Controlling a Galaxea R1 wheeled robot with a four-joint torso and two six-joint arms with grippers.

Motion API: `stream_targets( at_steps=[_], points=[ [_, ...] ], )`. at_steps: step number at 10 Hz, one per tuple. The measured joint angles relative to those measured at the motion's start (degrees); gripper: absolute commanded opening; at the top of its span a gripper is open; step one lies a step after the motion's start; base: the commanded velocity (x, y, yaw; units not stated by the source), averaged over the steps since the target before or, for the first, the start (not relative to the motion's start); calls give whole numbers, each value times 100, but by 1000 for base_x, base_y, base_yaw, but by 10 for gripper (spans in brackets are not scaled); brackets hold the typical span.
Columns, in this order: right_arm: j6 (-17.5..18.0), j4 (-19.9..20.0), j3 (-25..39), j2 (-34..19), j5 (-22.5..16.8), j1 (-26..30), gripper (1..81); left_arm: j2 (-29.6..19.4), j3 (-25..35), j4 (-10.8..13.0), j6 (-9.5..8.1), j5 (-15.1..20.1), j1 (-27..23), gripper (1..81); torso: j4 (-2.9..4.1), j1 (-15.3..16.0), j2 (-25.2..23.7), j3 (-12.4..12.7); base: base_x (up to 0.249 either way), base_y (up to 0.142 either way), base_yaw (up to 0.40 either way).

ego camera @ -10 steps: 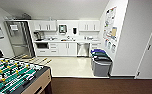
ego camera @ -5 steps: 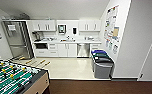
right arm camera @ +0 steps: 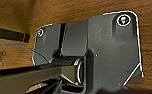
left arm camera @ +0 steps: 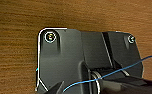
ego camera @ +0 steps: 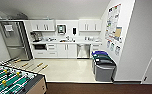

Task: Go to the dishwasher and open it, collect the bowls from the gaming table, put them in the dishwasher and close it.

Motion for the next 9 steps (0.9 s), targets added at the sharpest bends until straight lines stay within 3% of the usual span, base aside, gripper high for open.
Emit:
stream_targets(
  at_steps=[9],
  points=[
    [0,-5,-134,63,5,0,811,10,-4,2,6,5,27,811,0,0,0,0,228,0,0]
  ],
)
